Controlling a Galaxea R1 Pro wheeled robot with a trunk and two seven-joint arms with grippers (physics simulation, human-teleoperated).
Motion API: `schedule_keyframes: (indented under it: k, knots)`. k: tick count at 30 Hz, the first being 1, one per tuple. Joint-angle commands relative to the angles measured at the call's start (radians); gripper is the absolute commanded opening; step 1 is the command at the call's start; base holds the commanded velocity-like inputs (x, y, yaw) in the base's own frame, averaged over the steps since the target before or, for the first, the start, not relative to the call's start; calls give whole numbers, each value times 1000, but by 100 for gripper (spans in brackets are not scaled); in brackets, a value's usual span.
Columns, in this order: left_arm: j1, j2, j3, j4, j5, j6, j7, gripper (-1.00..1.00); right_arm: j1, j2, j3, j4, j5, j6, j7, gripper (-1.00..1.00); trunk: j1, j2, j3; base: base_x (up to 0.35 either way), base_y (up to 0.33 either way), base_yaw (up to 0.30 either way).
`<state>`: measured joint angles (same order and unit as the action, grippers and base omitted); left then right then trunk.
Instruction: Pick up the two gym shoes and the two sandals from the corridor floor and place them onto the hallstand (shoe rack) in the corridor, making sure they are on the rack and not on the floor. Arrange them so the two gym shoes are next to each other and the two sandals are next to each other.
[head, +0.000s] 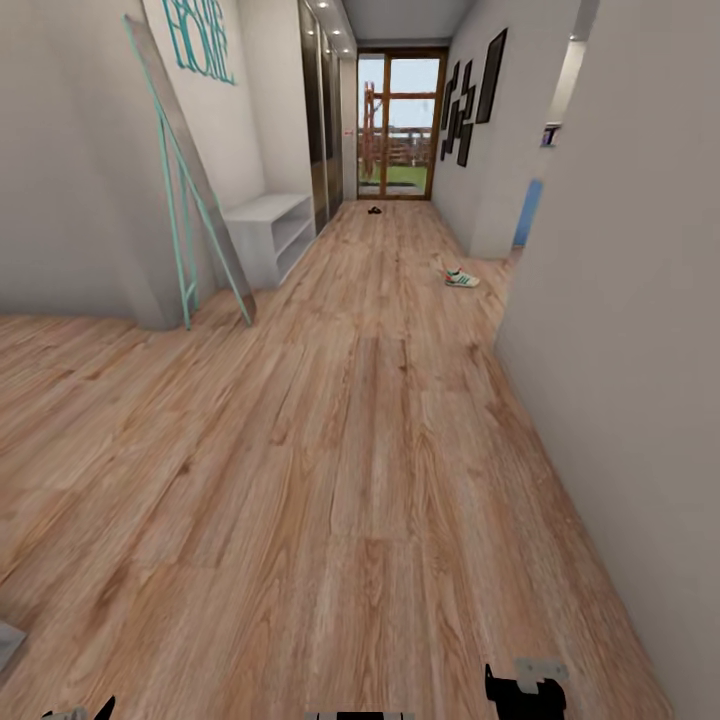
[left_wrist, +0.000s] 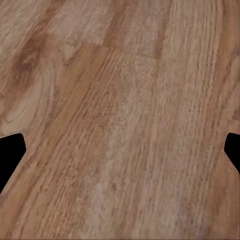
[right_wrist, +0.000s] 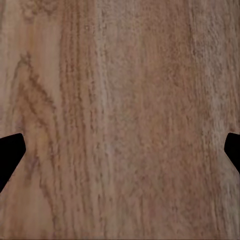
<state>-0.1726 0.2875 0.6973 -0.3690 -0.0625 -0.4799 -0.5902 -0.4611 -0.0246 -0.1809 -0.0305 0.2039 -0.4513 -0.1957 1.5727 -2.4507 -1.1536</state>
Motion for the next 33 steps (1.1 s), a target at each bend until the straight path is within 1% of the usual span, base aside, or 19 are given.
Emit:
schedule_keyframes:
  k: [1,8,11,19,31,32,33]
  knots:
    - [-1,0,8,2,-7,-3,-7,100,-1,0,-7,1,11,-3,-4,100,0,0,-1,337,0,0]
    - [-1,-4,8,6,-5,-3,-7,100,-1,0,-6,1,12,-3,-4,100,0,0,-1,337,0,0]
    - [-1,-13,8,6,-6,-3,-7,100,-1,0,-7,1,12,-3,-4,100,0,0,-1,337,0,0]
    - [-1,-46,6,6,-7,-3,-8,100,-1,0,-7,1,12,-3,-5,100,0,0,-1,337,0,0]
    - [-1,-82,6,7,-7,-3,-7,100,-1,0,-6,1,11,-2,-5,100,0,0,-1,337,0,0]
    - [-1,-86,6,7,-8,-3,-7,100,-1,0,-6,1,11,-2,-5,100,0,0,-1,337,0,0]
    - [-1,-100,5,6,-8,-5,-7,100,-1,0,-6,1,12,-2,-5,100,0,0,-1,337,0,0]
